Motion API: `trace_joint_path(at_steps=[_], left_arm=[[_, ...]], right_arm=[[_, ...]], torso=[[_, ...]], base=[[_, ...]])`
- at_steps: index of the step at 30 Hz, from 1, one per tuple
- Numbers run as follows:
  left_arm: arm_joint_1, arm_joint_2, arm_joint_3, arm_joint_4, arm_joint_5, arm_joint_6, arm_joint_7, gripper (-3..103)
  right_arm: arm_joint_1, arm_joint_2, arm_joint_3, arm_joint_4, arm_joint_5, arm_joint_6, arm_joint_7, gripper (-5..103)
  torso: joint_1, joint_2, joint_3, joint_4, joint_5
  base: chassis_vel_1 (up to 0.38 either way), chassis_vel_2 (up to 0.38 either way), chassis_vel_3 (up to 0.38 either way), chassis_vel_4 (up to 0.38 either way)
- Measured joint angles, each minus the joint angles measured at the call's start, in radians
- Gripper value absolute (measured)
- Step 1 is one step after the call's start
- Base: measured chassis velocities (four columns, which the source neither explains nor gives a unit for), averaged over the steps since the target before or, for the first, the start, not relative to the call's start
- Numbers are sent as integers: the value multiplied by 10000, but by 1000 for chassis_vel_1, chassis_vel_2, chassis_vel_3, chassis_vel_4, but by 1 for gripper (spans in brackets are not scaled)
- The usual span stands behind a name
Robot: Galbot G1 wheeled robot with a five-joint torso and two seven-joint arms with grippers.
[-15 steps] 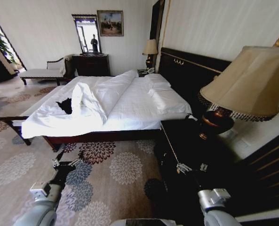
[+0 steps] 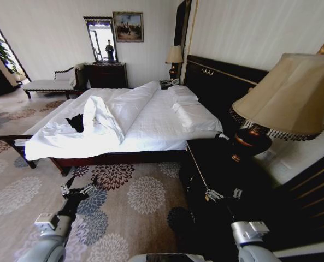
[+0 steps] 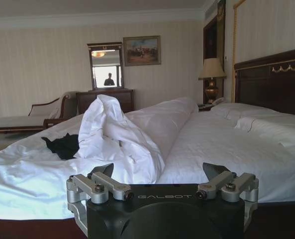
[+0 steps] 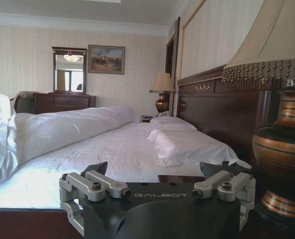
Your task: Fold the clothes on the bed.
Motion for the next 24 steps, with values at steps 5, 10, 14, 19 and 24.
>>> trace_joint_path(at_steps=[5,10,14,19,24], left_arm=[[60,-12,13,-14,22,-35,5,100],[89,-8,-4,9,23,-95,40,100],[77,7,-3,31,-1,-108,47,100],[72,12,-20,36,-50,-110,46,100],[80,35,-86,53,-179,-132,47,100]], right_arm=[[-23,115,3,13,-185,0,-40,100],[-64,193,8,12,-270,-1,-41,100],[-104,281,8,28,-308,-1,-52,100],[-129,314,-5,49,-315,0,-31,100],[-129,345,-6,58,-318,-1,-11,100]], torso=[[0,0,0,0,0],[0,0,0,0,0],[0,0,0,0,0],[0,0,0,0,0],[-1,0,0,1,0]], base=[[0,0,0,0],[0,0,0,0],[0,0,0,0],[0,0,0,0],[0,0,0,0]])
